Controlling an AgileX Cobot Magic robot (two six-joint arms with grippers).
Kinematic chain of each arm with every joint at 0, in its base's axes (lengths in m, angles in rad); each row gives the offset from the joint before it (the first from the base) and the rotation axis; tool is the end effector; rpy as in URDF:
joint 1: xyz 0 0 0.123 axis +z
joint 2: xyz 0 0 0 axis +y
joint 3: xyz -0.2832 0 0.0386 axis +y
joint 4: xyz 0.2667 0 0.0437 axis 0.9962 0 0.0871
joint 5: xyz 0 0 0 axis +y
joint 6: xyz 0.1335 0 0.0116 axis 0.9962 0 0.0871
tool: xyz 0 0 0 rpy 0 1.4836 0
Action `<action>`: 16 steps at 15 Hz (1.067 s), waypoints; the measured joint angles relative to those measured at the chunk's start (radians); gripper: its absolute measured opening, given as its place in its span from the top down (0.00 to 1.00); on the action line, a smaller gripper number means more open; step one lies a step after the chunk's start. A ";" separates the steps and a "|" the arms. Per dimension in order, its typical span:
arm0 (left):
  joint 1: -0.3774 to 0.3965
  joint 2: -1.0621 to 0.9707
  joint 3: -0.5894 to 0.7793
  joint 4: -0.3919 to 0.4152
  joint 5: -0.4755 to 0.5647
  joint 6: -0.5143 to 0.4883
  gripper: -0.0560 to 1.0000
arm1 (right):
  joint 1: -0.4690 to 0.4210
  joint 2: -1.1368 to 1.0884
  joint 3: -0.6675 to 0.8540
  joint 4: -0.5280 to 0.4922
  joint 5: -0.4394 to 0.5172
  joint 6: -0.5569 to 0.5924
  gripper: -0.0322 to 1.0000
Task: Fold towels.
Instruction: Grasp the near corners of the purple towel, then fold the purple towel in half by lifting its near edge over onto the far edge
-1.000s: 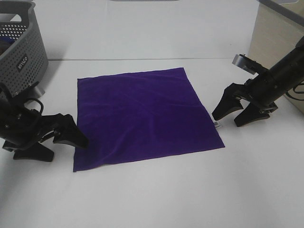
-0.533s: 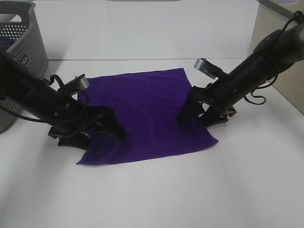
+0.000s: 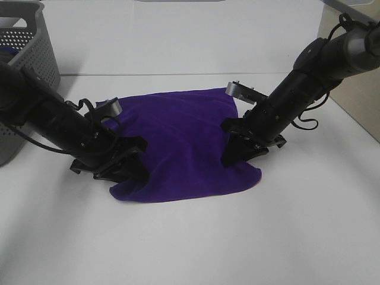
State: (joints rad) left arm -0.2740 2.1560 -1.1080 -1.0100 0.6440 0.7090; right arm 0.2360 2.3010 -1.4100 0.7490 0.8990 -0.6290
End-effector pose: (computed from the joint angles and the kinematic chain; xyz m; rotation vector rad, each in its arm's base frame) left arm 0.3531 -0.1701 0.0162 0.2062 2.9183 -0.8556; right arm 0.3934 0.1681 0.0150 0.5186 -2.9590 -0.8676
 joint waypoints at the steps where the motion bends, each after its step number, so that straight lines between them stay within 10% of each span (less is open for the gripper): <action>1: 0.000 0.006 0.000 0.000 0.000 -0.002 0.85 | 0.000 0.003 0.000 -0.009 0.000 0.008 0.86; 6: 0.000 -0.003 0.002 0.024 0.008 -0.003 0.95 | 0.000 -0.020 0.004 -0.022 0.037 0.014 0.94; 10: -0.010 -0.124 0.028 0.217 -0.002 -0.061 0.95 | 0.010 -0.154 0.022 -0.095 0.033 0.024 0.94; 16: 0.047 -0.284 -0.019 0.282 -0.122 -0.141 0.95 | 0.014 -0.155 -0.267 -0.091 0.070 0.091 0.94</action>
State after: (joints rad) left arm -0.2270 1.8720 -1.1270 -0.7280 0.5220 0.5680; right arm 0.2500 2.1460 -1.6770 0.6580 0.9690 -0.5380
